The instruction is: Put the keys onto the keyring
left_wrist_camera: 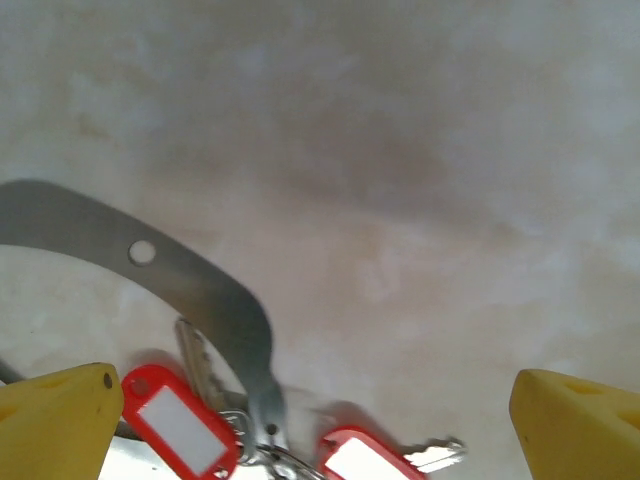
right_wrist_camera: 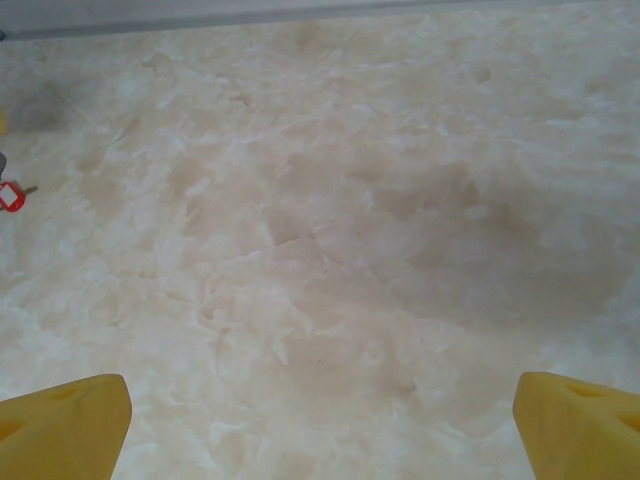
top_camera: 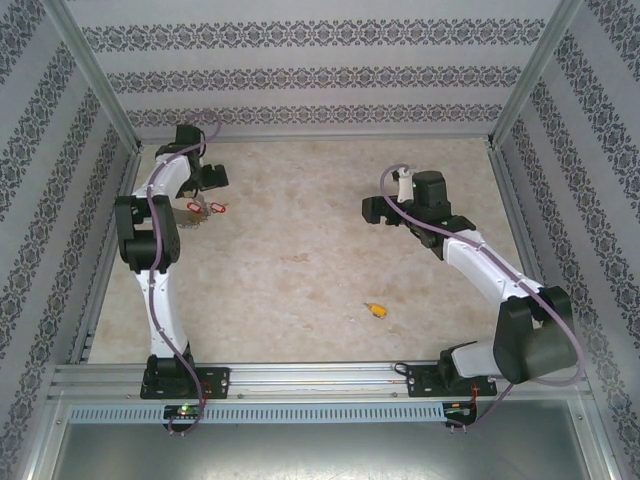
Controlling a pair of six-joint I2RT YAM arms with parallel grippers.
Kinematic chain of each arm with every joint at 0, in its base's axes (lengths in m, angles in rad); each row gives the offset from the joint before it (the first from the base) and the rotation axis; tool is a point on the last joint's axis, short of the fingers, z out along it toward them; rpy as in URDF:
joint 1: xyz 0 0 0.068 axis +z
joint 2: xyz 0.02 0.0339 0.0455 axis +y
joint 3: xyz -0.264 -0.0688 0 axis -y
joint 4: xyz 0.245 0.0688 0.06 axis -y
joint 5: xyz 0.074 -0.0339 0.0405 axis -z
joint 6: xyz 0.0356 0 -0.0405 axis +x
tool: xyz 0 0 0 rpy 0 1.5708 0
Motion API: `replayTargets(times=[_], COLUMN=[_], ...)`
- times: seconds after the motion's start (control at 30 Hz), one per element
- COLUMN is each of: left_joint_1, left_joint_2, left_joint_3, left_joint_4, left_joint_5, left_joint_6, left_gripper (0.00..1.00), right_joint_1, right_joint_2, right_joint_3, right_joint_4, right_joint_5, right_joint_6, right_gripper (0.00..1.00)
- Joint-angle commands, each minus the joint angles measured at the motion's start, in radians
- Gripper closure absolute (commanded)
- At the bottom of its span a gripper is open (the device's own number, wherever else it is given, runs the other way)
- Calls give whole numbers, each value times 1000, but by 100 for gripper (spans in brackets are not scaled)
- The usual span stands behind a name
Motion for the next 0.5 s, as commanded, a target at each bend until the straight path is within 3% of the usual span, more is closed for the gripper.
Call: replayTargets(times=[0.0,0.47], left_joint_1=[-1,-3], left_joint_2=[12,-36], left_joint_3=[121,38], left_joint_4=[-184,-167], left_joint_5=[31,76], left_joint_6=[29,-74], left_gripper=[0,0], right_joint_1=[13,18], right_joint_2=[15,-12], right_joint_3=[41,73], right_joint_4=[-9,-1], right_joint_5=[-23,-39], right_joint_6=[5,7], right_gripper=[2,2])
